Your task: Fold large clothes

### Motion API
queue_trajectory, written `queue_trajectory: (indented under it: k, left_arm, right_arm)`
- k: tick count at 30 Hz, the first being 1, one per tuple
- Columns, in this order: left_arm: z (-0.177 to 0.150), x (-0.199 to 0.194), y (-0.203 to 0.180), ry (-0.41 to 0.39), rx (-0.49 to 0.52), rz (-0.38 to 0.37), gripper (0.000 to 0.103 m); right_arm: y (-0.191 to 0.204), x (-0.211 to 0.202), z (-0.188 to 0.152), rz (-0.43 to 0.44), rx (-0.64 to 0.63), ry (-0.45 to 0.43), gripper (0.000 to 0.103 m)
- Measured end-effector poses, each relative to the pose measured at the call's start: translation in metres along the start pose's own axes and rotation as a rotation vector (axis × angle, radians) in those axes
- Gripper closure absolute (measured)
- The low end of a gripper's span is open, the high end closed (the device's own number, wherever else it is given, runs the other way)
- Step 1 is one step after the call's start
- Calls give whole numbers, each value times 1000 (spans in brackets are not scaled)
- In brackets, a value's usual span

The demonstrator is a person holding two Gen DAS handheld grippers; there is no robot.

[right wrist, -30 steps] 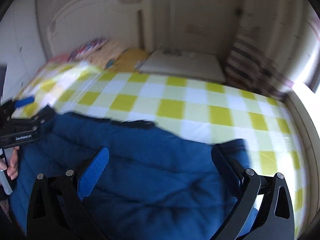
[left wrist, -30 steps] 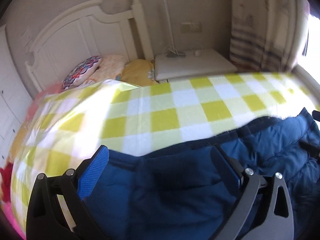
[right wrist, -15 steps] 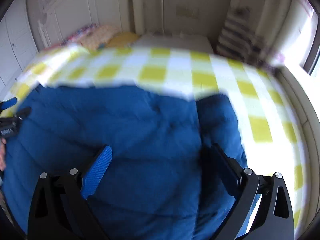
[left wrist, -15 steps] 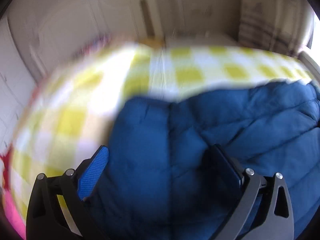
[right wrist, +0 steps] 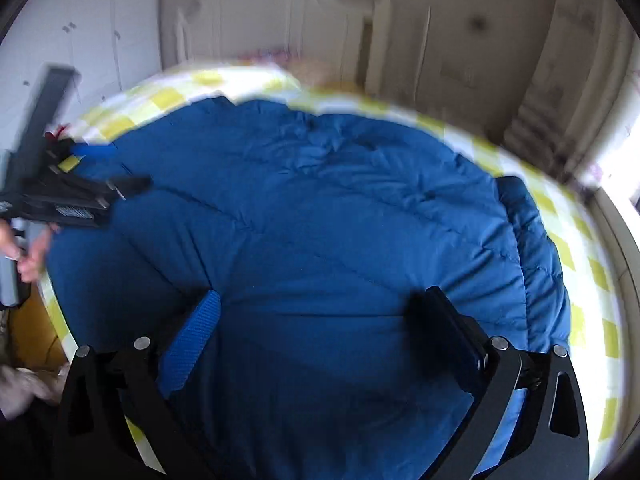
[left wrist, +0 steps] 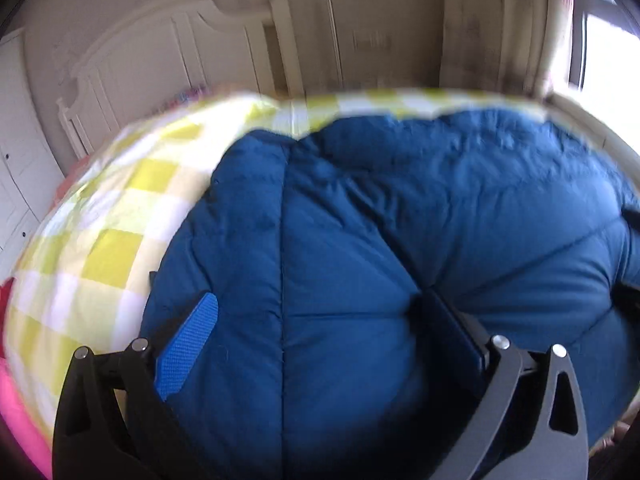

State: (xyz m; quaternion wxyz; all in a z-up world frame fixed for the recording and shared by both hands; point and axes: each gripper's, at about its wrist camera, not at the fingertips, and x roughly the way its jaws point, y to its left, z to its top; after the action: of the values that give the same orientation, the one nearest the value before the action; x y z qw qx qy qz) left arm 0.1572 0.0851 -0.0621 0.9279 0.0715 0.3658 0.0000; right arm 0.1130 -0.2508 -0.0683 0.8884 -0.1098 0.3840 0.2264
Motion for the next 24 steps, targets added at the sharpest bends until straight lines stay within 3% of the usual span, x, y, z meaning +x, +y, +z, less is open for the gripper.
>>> queue_trajectory:
  k: [4,6,8,11,14,16,19,24]
  left_arm:
    - [3,3,-3,22,23,20,2]
    - [2,3,-3,14,16,14,2]
    - [1,4,-4,7,16,18,2]
    - [-1,8,-4,2,19,26,2]
    - [-2,7,-3,-6,17,29,2]
    - [-3,7,-4,-10,18,30,2]
    - [-3,6,-4,-11,16,27,2]
    - [-4,5,-4,-15,14,23,2]
  right_arm:
    - [-33,-30,-15,-97,87,-4,7]
    - [-63,-53,-38,-127,206,-28,7]
    - [-90,-77,-64,-110,349,-61,7]
    - [-122,-109,-118,-7,612,-112,7]
    - [-124,-117,-148,94,717,-117,11]
    - [-114,-112,-155,174,730,-87,11]
    - [-100,-95,-153,230,726,-50,11]
    - [-105,-57,-116,179,760,-65,9]
